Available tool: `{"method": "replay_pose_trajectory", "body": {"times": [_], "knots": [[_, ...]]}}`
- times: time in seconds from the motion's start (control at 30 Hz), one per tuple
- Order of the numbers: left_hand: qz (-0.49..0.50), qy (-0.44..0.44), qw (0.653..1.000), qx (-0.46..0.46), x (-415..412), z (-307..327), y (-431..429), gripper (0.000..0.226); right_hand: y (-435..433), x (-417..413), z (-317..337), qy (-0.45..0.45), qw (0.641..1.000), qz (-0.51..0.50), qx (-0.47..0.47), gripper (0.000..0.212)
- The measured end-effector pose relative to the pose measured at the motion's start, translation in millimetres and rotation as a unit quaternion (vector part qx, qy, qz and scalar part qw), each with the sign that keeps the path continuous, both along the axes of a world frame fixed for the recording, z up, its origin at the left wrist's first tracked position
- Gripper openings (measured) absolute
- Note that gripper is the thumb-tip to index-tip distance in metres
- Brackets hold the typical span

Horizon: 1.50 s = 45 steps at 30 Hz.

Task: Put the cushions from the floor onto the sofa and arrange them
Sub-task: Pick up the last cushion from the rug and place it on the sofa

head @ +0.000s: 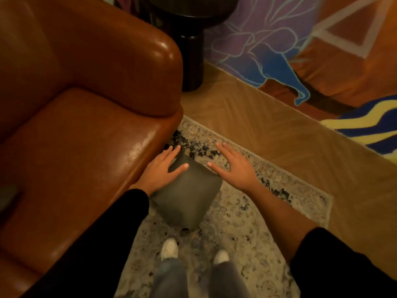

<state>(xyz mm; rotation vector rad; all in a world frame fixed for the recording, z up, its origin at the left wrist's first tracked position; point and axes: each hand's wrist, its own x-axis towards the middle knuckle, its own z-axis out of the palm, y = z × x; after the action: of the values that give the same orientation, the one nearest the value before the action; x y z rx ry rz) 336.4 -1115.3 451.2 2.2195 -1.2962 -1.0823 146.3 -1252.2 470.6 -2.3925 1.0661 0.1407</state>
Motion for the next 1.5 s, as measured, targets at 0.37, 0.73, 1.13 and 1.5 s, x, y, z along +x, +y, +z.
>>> {"method": "replay_pose_trajectory", "body": {"times": [0.37,0.73,1.13,1.5], "knots": [[0.294,0.001,0.956,0.019,-23.6,-33.4,-21.4,0.078,-126.2,41.9,-46.1,0.02,0.975,0.209,0.071,0.077],[0.497,0.046,0.864,0.062,-102.2,-113.8,-18.8,0.074,-177.5,51.7,-129.3,0.091,0.928,0.35,0.087,0.065],[0.644,0.079,0.761,0.011,-102.9,-301.1,-16.9,0.084,-181.5,90.8,-315.4,0.111,0.926,0.347,0.097,0.068],[0.799,0.12,0.589,-0.002,-90.6,-471.7,11.5,0.095,-160.5,109.2,-493.1,0.113,0.95,0.153,0.246,0.096]]}}
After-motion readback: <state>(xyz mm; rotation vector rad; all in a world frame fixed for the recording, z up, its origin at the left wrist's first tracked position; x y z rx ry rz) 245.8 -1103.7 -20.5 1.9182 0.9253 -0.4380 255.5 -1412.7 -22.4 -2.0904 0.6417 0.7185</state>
